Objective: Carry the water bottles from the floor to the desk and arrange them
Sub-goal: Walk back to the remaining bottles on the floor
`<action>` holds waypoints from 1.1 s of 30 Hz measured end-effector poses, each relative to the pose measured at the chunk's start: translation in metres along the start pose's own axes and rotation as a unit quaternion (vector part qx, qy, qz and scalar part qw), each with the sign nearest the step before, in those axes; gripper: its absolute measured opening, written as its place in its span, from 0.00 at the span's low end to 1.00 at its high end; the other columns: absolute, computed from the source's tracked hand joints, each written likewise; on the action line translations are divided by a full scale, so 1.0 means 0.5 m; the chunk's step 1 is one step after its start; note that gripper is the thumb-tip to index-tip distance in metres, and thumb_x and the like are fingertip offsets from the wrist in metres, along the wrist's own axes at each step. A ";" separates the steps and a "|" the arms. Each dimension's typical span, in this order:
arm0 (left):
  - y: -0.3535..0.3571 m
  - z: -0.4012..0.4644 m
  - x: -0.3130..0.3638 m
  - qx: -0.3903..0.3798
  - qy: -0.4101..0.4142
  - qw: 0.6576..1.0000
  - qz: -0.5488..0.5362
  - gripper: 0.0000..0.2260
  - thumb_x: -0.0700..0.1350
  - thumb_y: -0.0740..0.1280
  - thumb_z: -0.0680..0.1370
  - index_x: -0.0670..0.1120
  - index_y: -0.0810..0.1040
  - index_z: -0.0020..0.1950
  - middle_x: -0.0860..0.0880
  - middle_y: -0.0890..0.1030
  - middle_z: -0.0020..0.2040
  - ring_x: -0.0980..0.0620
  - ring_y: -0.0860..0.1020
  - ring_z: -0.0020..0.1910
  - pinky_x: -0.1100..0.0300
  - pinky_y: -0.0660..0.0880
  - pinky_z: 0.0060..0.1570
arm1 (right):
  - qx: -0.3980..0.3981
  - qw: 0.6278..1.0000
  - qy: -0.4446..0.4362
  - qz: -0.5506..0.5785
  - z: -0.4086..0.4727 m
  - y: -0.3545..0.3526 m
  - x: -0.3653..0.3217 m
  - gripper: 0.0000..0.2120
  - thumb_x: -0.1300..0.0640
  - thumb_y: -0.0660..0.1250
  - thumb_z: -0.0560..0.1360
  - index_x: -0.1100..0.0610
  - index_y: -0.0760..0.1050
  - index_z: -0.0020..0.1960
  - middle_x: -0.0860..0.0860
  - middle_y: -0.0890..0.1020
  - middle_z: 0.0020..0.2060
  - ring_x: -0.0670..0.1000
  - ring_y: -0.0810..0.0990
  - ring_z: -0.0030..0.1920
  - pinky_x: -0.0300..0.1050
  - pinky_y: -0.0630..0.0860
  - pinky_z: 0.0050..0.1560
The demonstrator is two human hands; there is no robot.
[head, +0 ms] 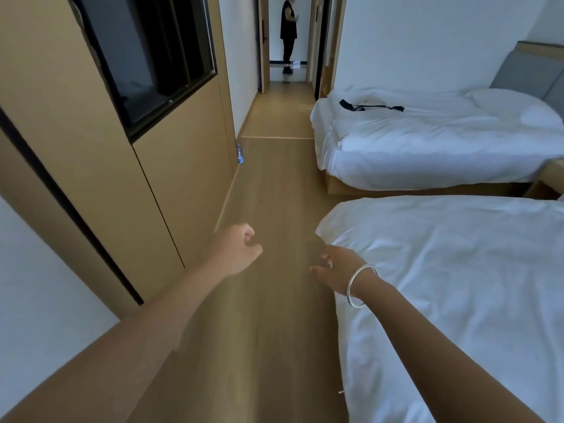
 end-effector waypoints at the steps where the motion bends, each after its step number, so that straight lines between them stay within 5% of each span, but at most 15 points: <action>1: -0.011 0.035 -0.004 0.001 0.002 1.000 0.002 0.18 0.49 0.64 0.77 0.48 0.72 0.65 0.51 0.75 0.63 0.51 0.74 0.60 0.59 0.69 0.55 | -0.001 1.000 0.003 0.002 0.034 -0.001 -0.007 0.20 0.52 0.62 0.76 0.60 0.68 0.65 0.55 0.76 0.59 0.54 0.76 0.57 0.42 0.71 0.52; 33: -0.039 1.232 0.000 0.011 -0.075 0.997 -0.019 0.17 0.51 0.65 0.73 0.49 0.74 0.61 0.51 0.78 0.60 0.50 0.77 0.56 0.55 0.74 0.56 | -0.025 0.999 -0.044 -0.019 1.269 -0.252 -0.052 0.21 0.46 0.64 0.72 0.53 0.71 0.62 0.51 0.78 0.57 0.53 0.77 0.55 0.45 0.73 0.54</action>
Point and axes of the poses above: each hand's wrist, its own z-axis towards the middle knuckle, its own y-axis out of the palm, x = y × z, the point moved 5 cm from there along z, towards the middle knuckle
